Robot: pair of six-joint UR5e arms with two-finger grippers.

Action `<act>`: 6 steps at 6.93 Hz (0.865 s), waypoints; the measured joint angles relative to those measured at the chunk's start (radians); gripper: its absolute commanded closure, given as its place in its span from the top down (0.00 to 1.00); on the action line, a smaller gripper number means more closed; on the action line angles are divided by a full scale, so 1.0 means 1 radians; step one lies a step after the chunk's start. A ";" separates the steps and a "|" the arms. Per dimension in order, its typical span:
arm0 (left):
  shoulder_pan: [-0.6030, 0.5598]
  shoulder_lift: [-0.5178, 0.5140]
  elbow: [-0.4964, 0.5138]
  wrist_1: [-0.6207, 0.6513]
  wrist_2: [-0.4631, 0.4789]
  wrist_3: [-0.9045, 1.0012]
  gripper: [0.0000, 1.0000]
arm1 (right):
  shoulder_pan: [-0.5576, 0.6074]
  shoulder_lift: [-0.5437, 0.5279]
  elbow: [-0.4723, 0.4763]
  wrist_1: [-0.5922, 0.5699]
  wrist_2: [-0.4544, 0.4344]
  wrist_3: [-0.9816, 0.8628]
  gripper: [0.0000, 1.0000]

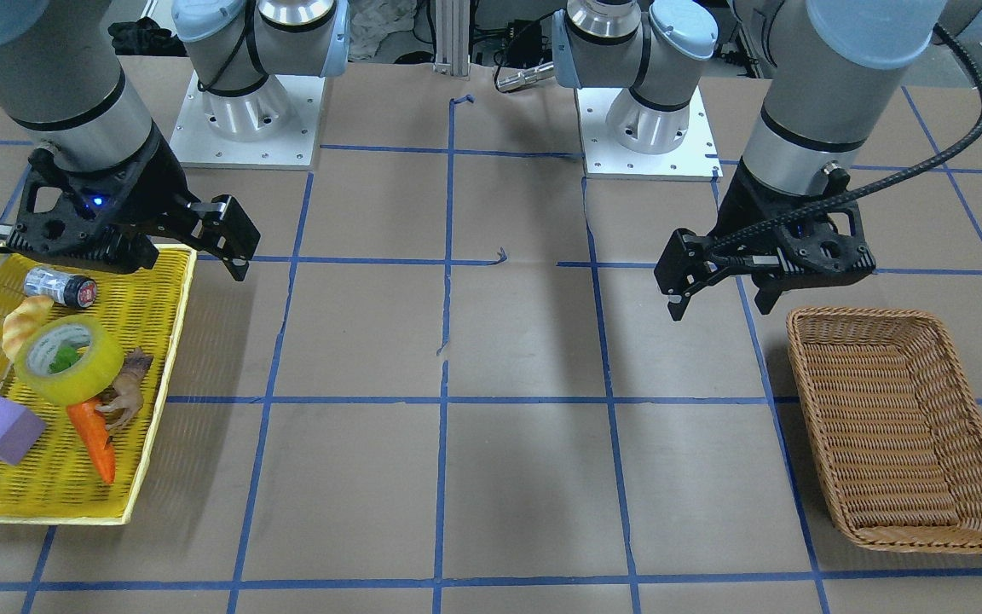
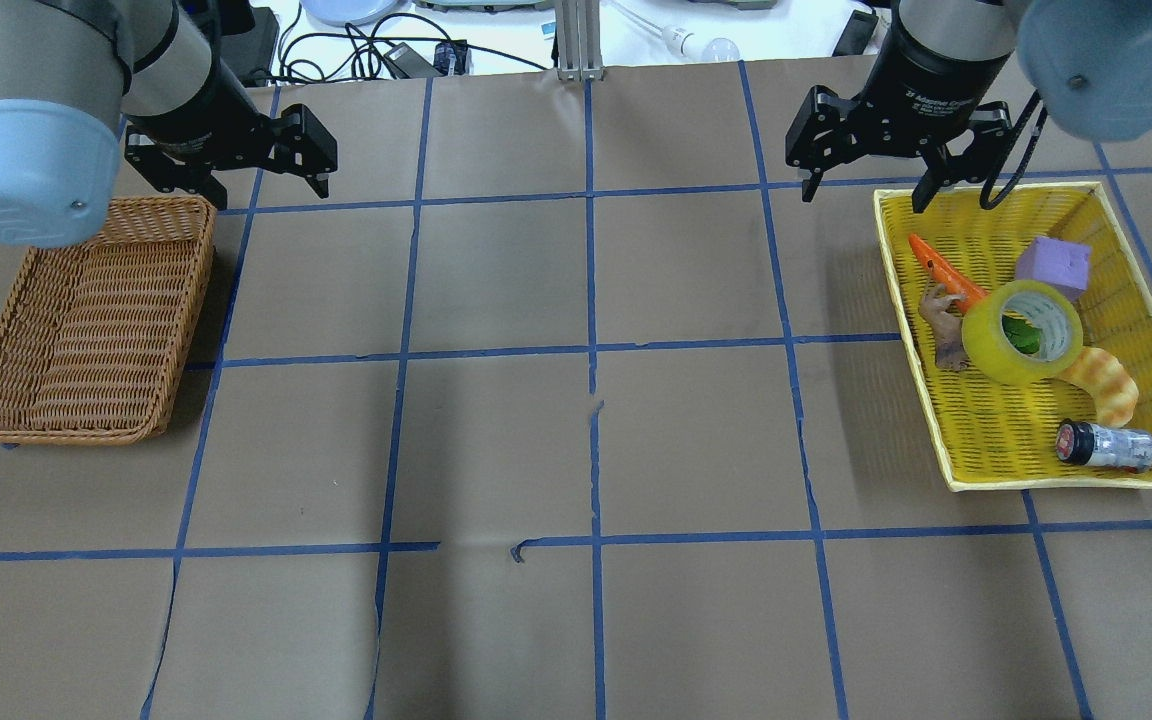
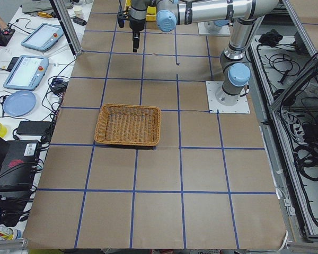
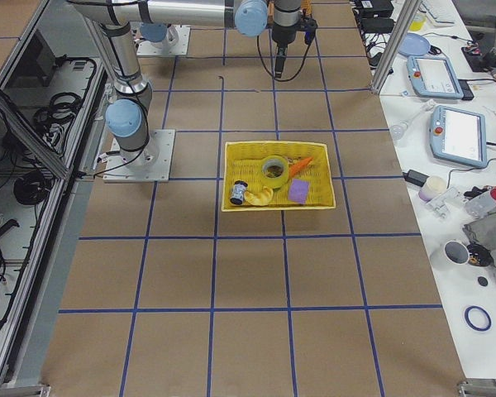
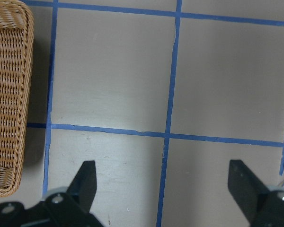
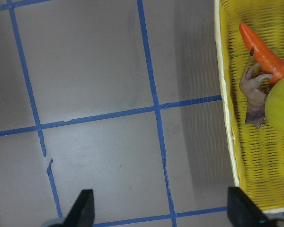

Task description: Transfer tape with both arms

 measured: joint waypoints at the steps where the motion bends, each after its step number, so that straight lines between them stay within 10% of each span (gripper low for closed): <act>1: 0.000 0.001 -0.001 0.000 0.000 -0.001 1.00 | -0.002 0.000 0.000 0.001 -0.002 0.002 1.00; 6: -0.008 0.027 -0.020 -0.015 -0.006 0.001 1.00 | -0.035 -0.001 0.001 0.002 -0.001 0.005 1.00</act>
